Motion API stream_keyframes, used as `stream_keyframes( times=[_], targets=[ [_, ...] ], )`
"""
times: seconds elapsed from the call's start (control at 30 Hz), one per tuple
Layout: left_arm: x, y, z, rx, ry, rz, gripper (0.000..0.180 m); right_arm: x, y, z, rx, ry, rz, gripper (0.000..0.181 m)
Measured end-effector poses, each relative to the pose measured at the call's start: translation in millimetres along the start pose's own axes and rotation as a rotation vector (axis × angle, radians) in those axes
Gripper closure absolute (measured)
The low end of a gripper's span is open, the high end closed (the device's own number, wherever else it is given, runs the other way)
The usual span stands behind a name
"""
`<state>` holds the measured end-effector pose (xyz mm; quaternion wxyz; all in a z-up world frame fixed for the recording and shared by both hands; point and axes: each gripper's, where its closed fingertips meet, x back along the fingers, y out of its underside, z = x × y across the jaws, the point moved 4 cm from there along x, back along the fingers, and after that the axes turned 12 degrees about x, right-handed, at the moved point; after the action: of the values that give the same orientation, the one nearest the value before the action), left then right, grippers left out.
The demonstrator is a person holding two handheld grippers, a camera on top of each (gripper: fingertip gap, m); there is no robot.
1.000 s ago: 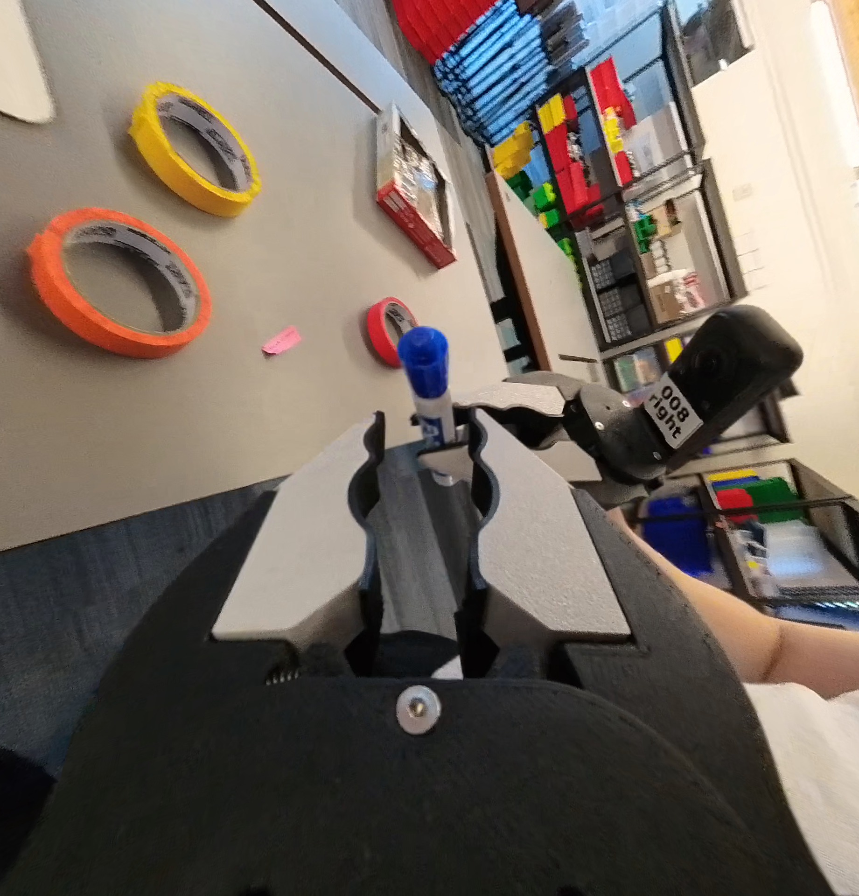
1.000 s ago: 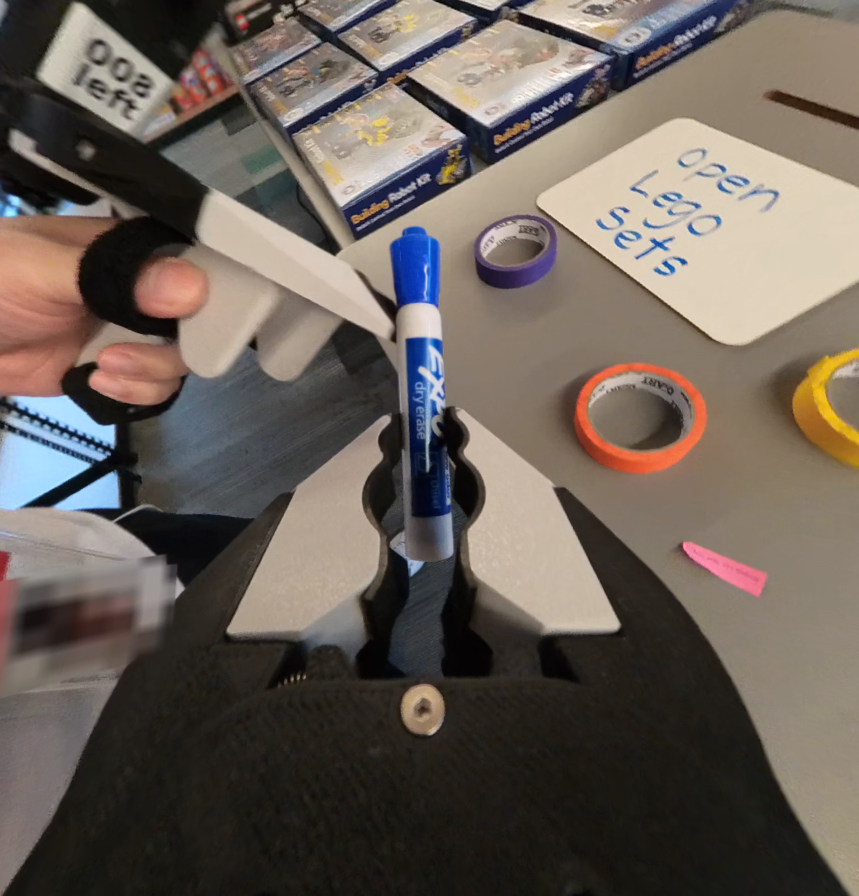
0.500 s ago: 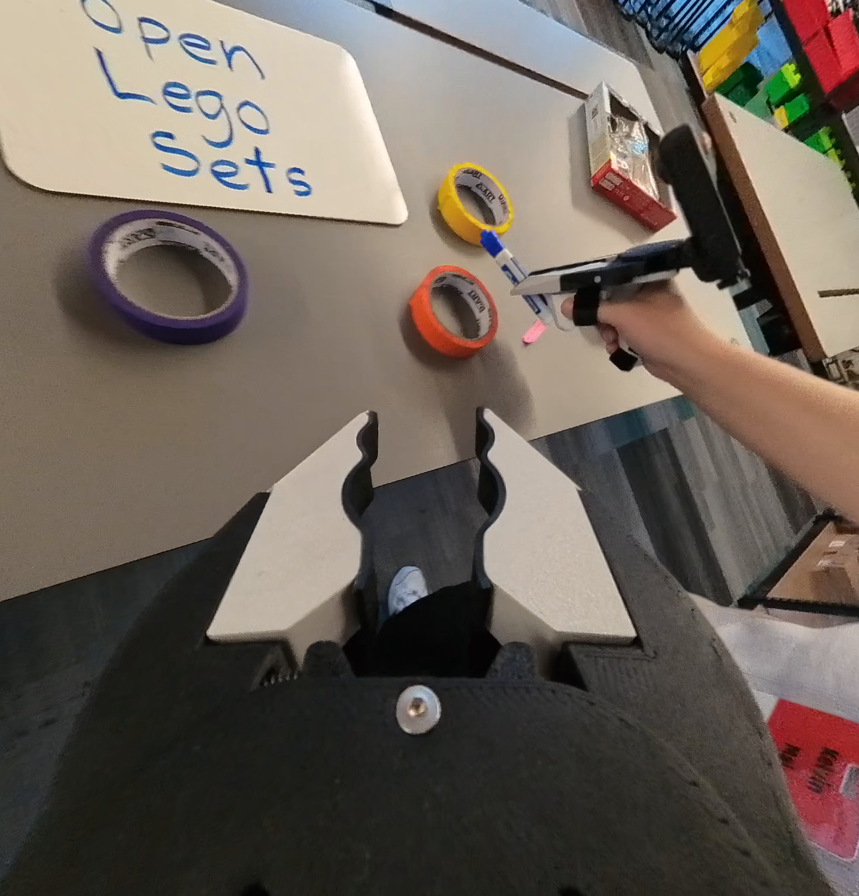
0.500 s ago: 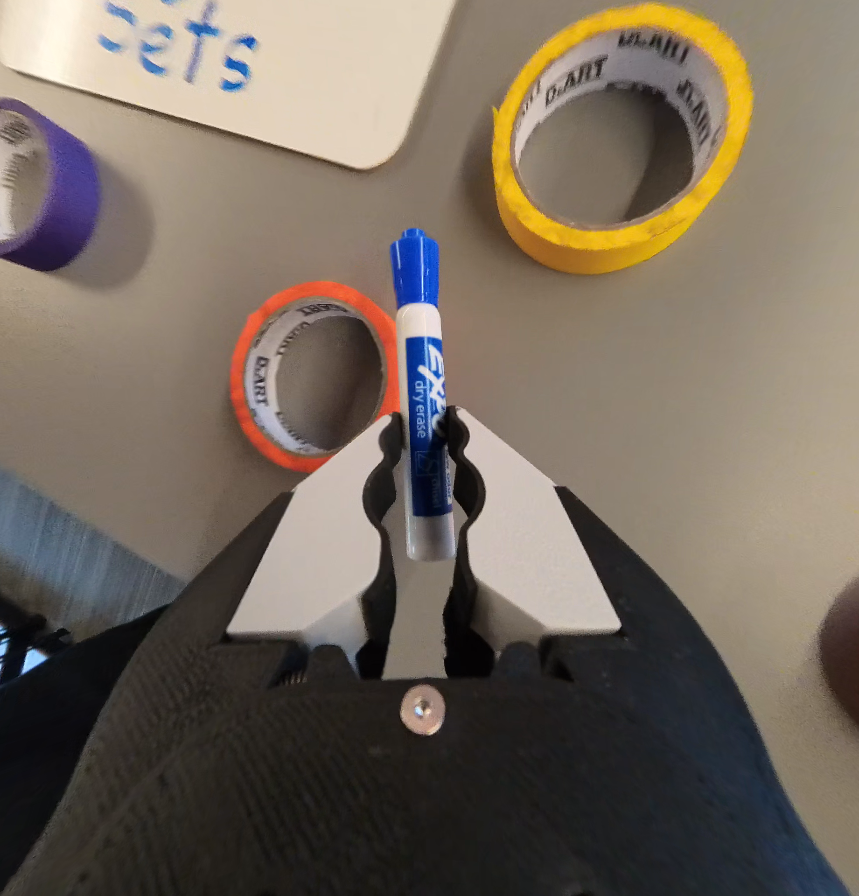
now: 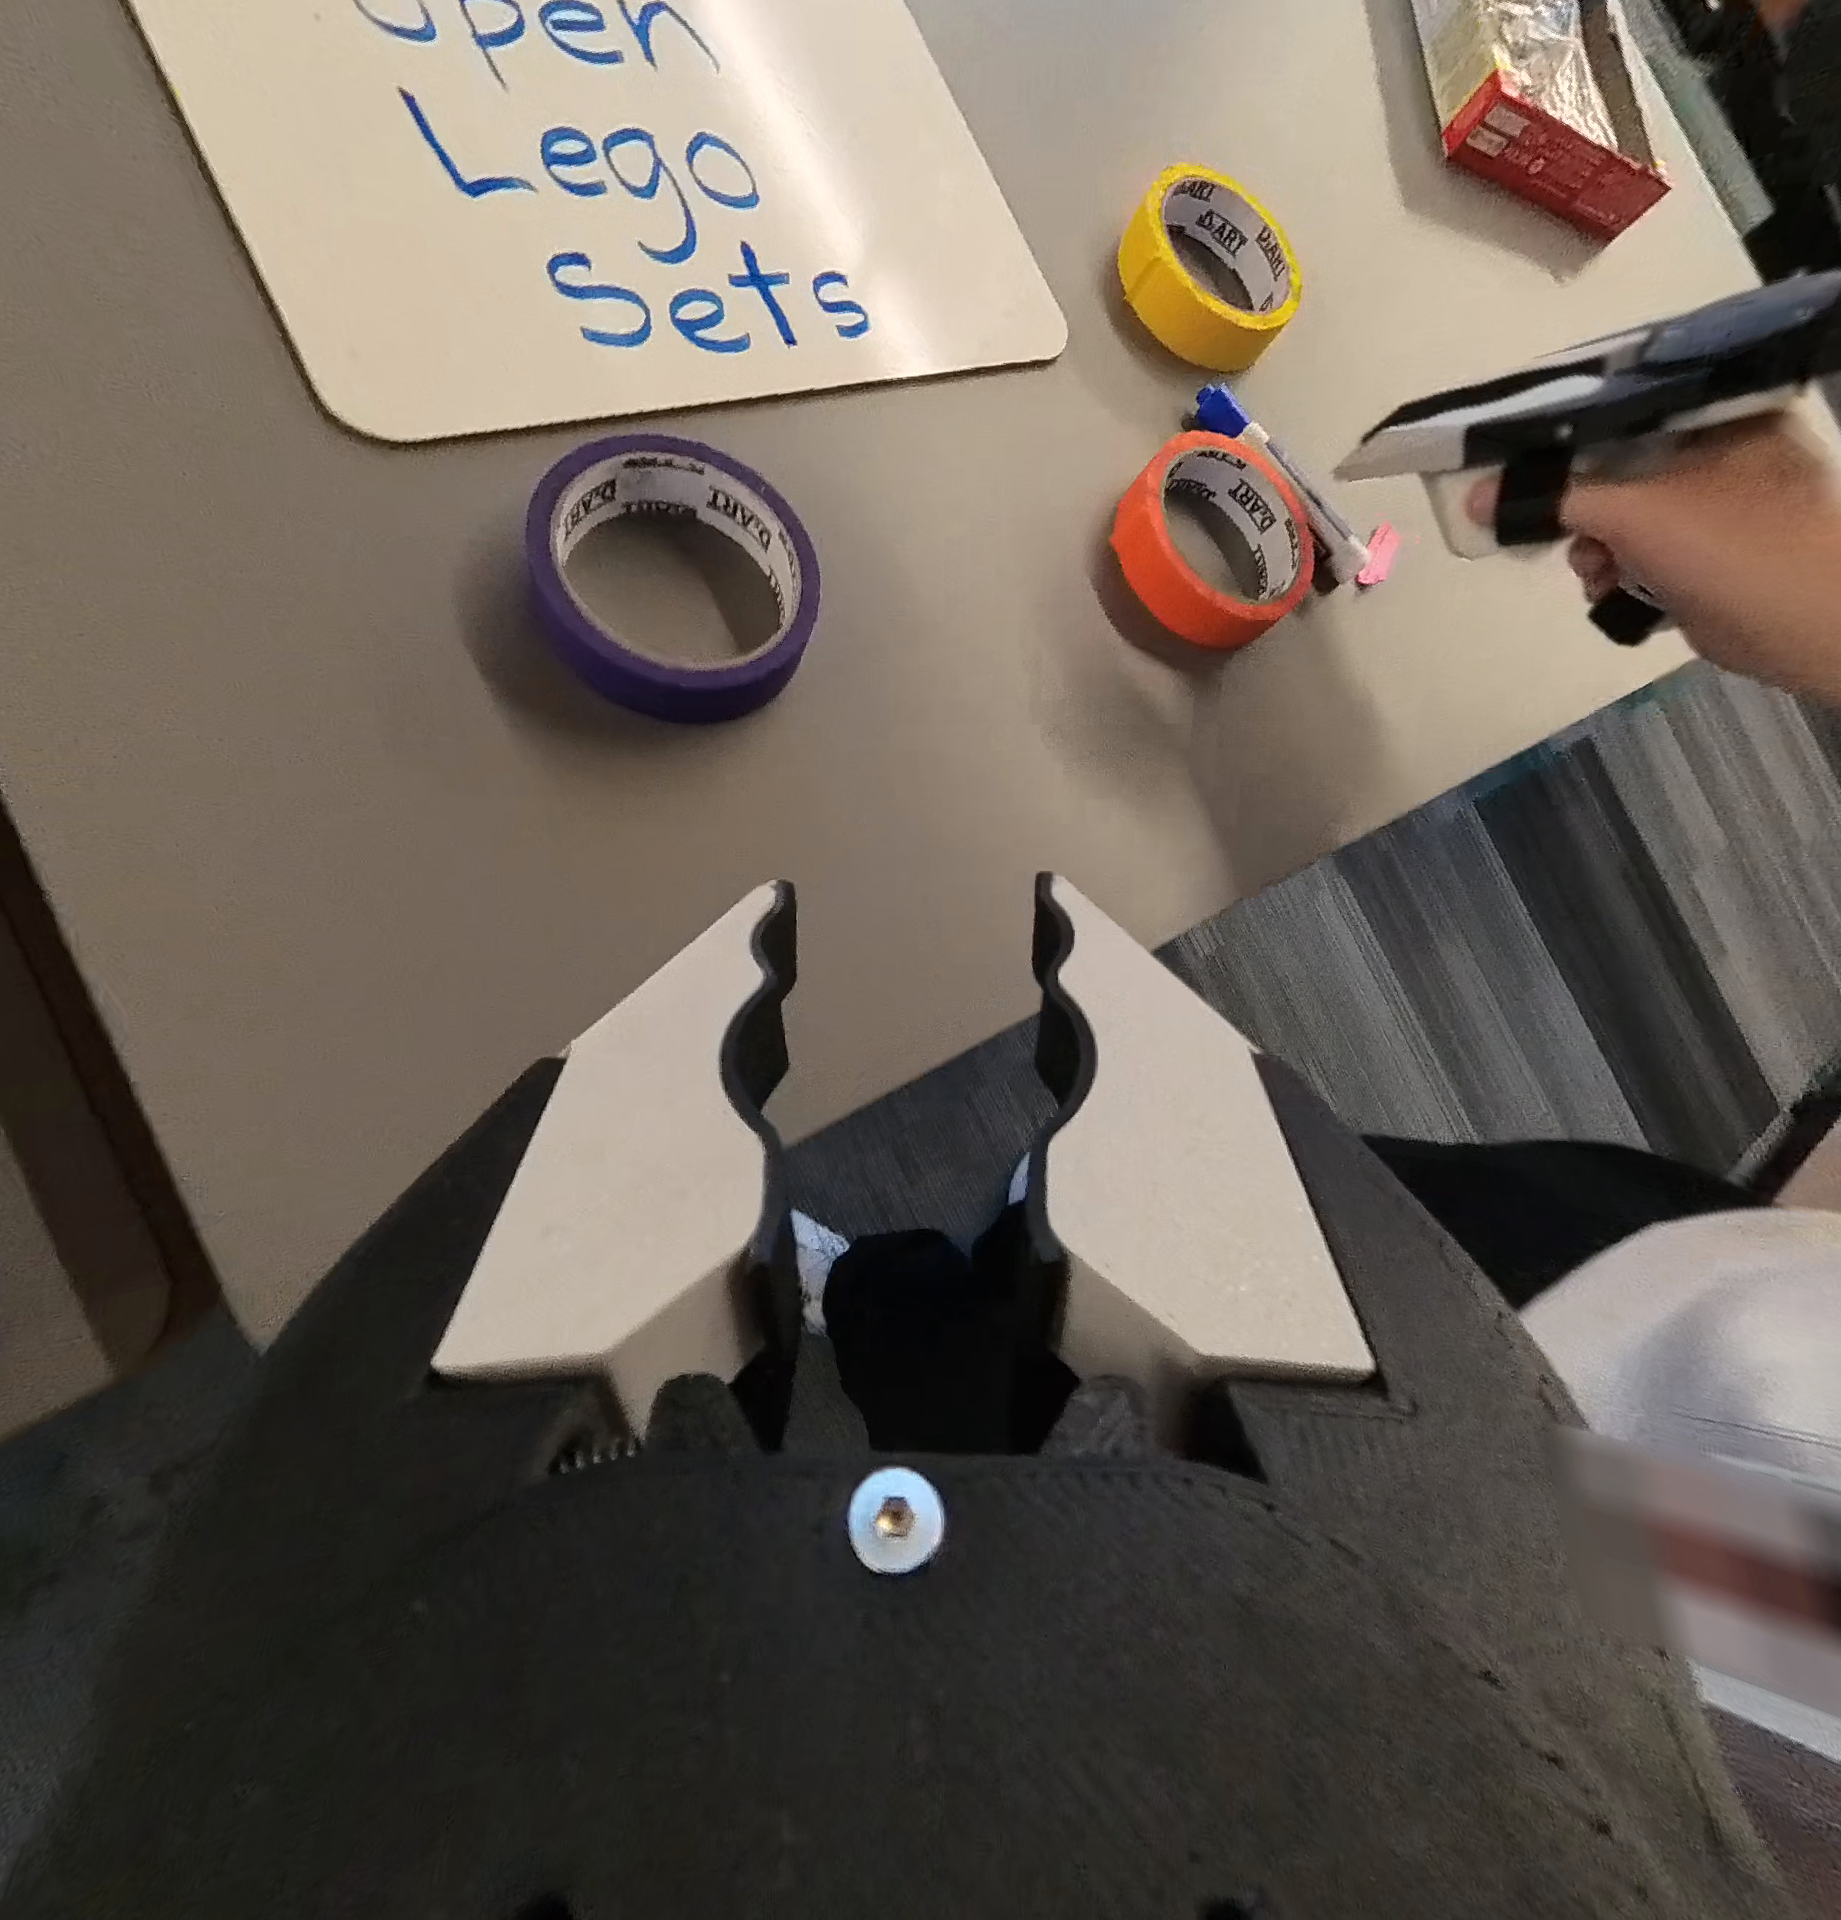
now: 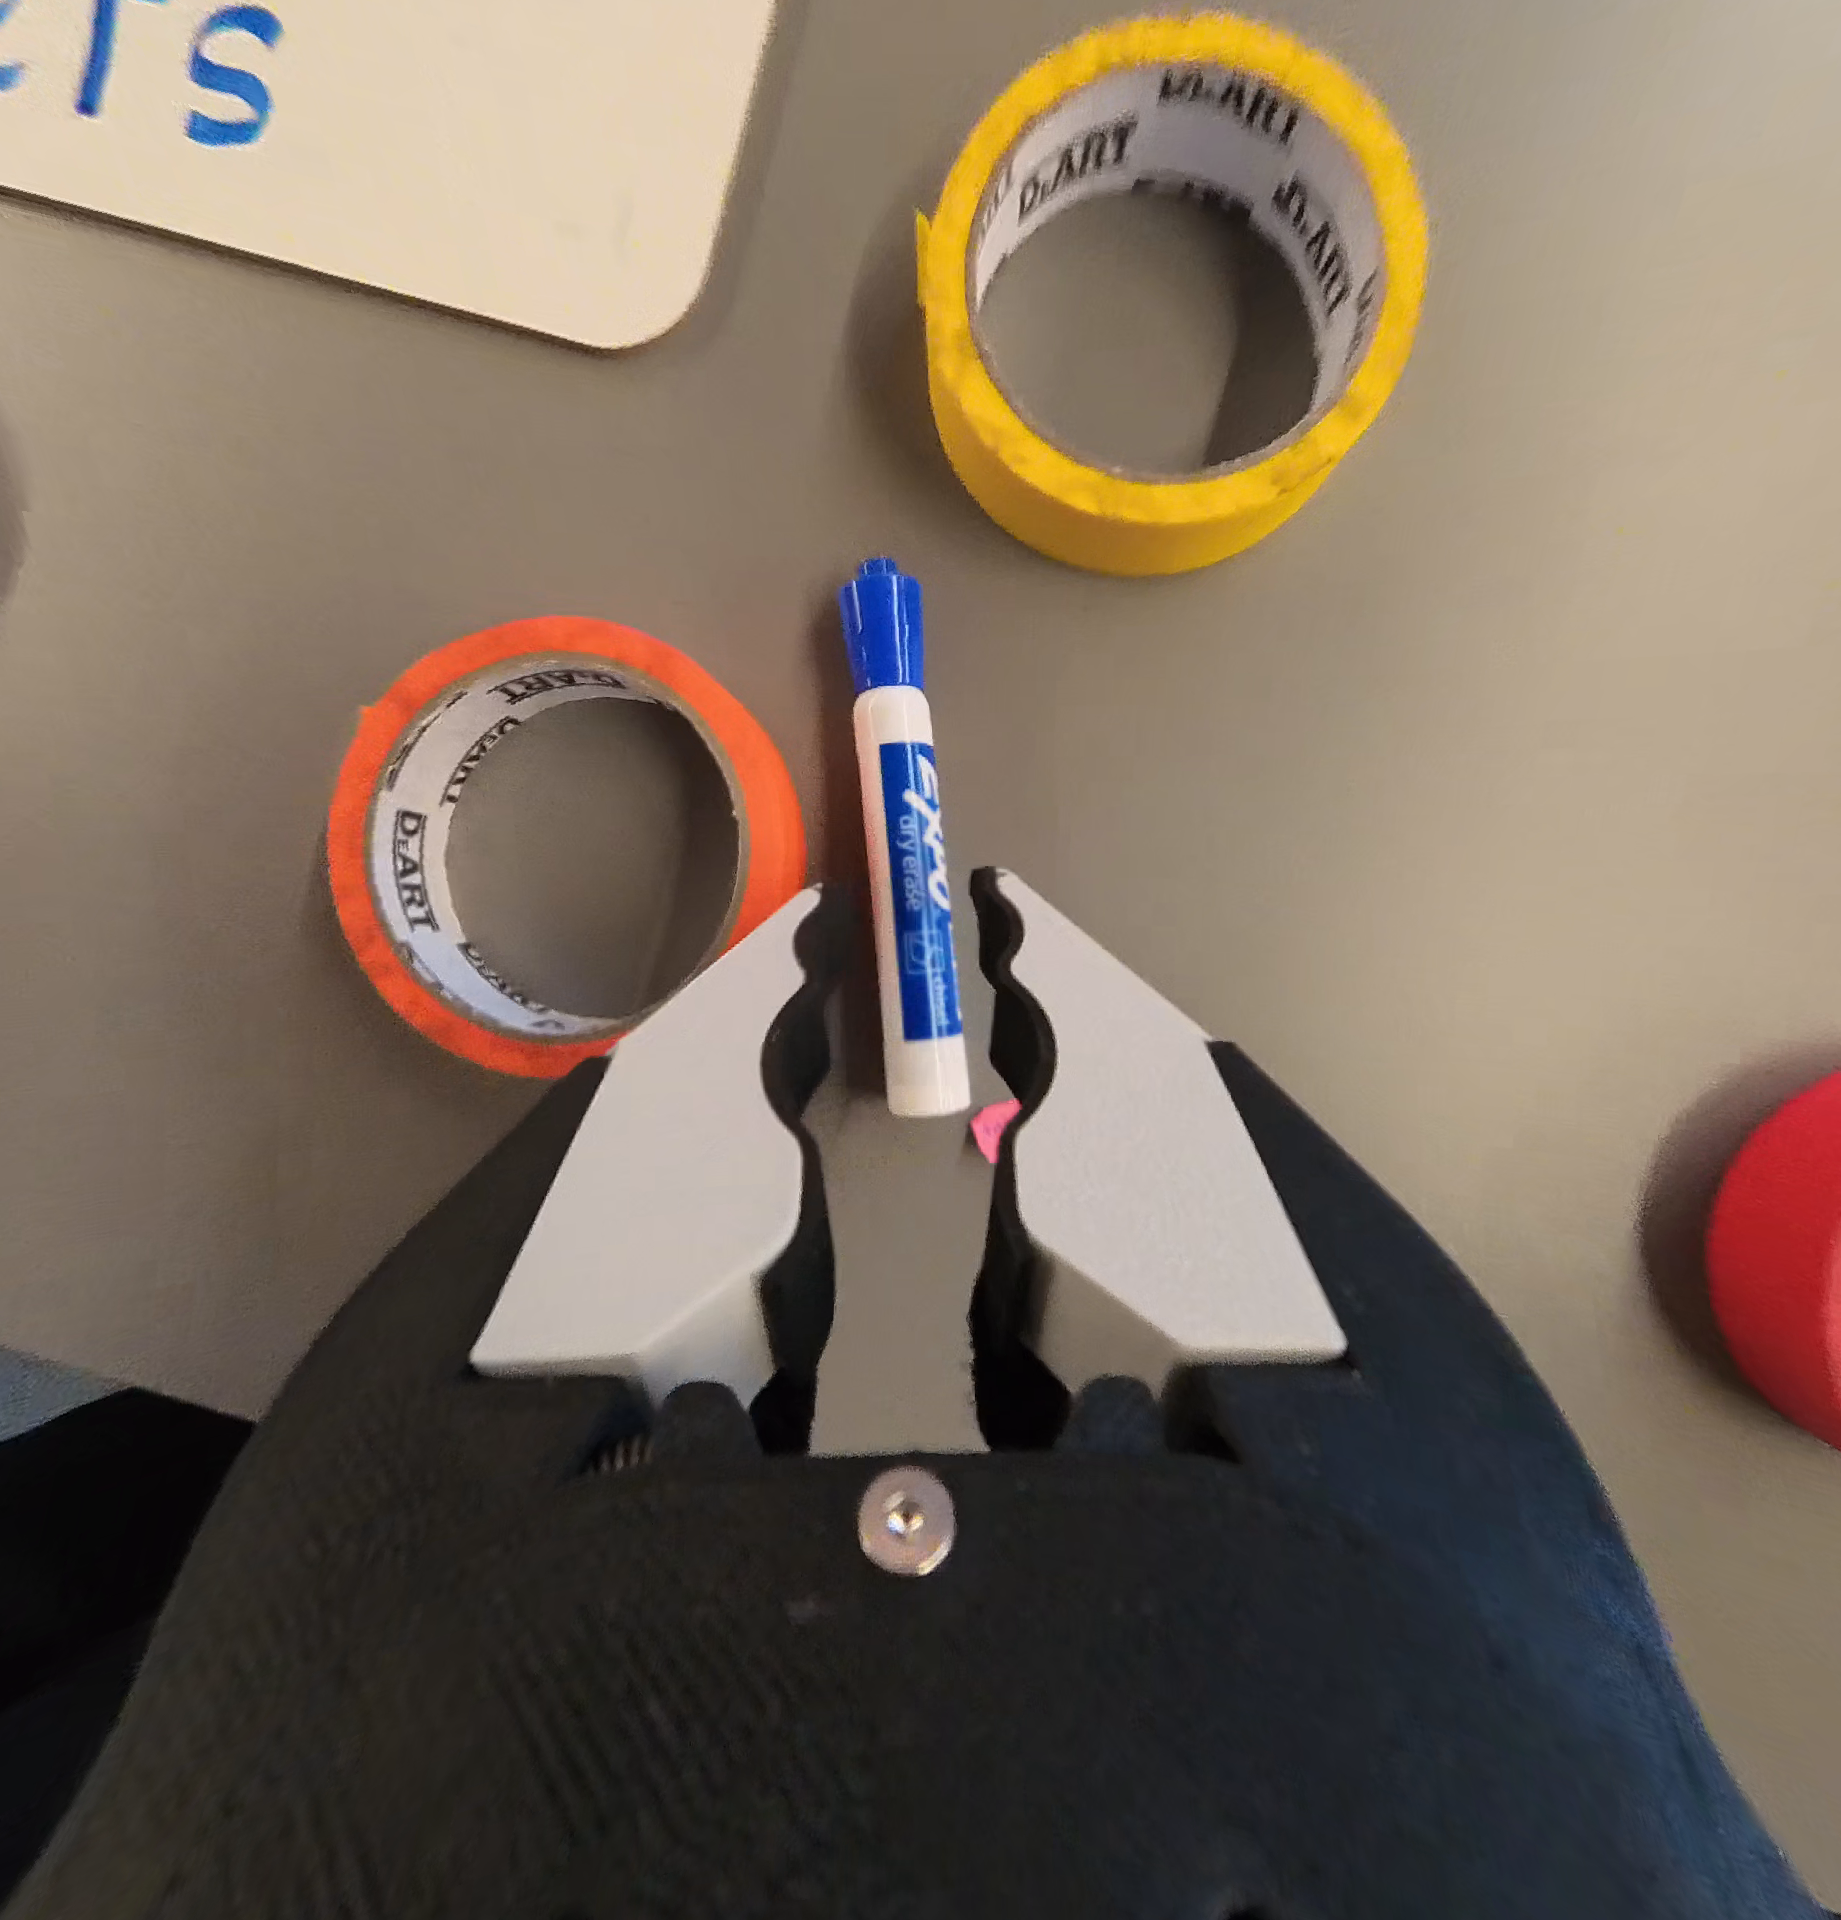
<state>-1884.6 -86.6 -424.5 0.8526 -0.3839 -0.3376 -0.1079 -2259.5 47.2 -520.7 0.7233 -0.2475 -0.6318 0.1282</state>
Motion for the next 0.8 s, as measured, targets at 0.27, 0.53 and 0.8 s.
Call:
stream_keyframes(
  times=[0.27, 0.53, 0.8],
  targets=[
    [-60, -41, 50, -0.198, -0.066, 0.018, 0.115, 97, -11, 19, 0.047, 0.375, 0.123, 0.108],
    [-107, -30, 132, -0.312, -0.128, 0.004, 0.101, 139, 26, 73, -0.002, 0.434, 0.173, 0.098],
    [-120, 18, 190, -0.134, -0.306, 0.084, 0.098, 175, 111, 149, -0.016, 0.335, 0.217, 0.098]
  ],
)
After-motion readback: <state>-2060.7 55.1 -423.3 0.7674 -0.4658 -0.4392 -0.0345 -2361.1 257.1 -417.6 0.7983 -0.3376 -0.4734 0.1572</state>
